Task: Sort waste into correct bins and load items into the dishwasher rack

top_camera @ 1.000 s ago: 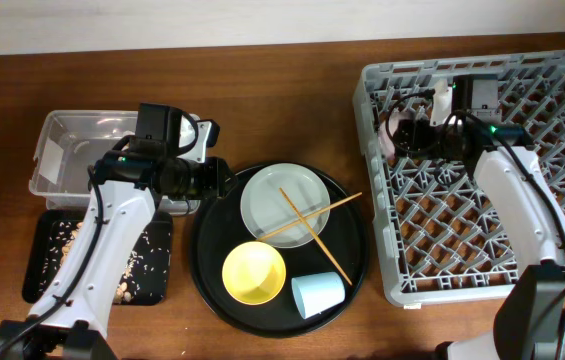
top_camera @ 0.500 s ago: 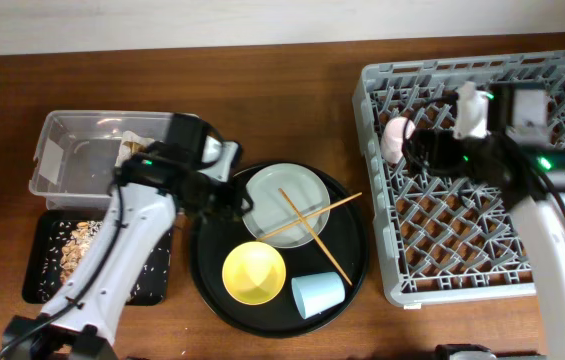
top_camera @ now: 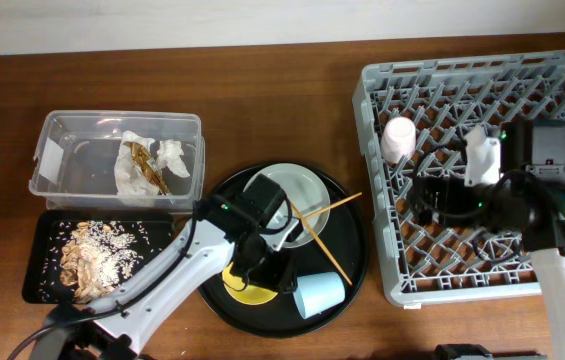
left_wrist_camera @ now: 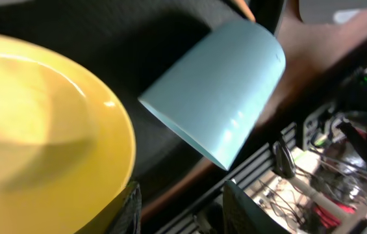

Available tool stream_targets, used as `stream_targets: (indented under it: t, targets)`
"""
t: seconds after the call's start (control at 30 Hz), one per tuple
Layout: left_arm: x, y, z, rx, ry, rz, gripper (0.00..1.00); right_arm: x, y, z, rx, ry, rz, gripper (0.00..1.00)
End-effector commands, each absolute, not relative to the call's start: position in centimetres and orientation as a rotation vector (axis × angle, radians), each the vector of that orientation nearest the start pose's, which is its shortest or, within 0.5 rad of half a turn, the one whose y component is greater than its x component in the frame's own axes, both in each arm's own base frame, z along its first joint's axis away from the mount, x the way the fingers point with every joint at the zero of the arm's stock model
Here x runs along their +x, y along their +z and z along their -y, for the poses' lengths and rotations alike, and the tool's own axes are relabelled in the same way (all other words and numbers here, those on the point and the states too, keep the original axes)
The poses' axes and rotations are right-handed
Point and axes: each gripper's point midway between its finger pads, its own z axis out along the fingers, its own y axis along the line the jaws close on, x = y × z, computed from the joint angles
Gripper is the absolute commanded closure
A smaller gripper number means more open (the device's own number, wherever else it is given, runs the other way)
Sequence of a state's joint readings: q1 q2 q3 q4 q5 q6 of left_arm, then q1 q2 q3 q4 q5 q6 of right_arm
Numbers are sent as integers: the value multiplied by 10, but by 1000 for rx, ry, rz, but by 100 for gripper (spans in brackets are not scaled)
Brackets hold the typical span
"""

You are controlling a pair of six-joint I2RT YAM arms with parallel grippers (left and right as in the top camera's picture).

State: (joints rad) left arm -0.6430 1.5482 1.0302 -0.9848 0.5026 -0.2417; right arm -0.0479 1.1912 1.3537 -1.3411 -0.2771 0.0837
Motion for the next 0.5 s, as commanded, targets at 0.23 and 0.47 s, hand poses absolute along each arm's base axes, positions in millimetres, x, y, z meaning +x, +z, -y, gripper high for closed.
stream_targets:
  t: [0.23,0.47]
  targets:
    - [152,96,242,702,-978,-3117,61,183,193,-78,-14,724,-2982,96]
    - [145,77,237,650,-973,-3148,61,167,170,-117,-228,856,-3010,96]
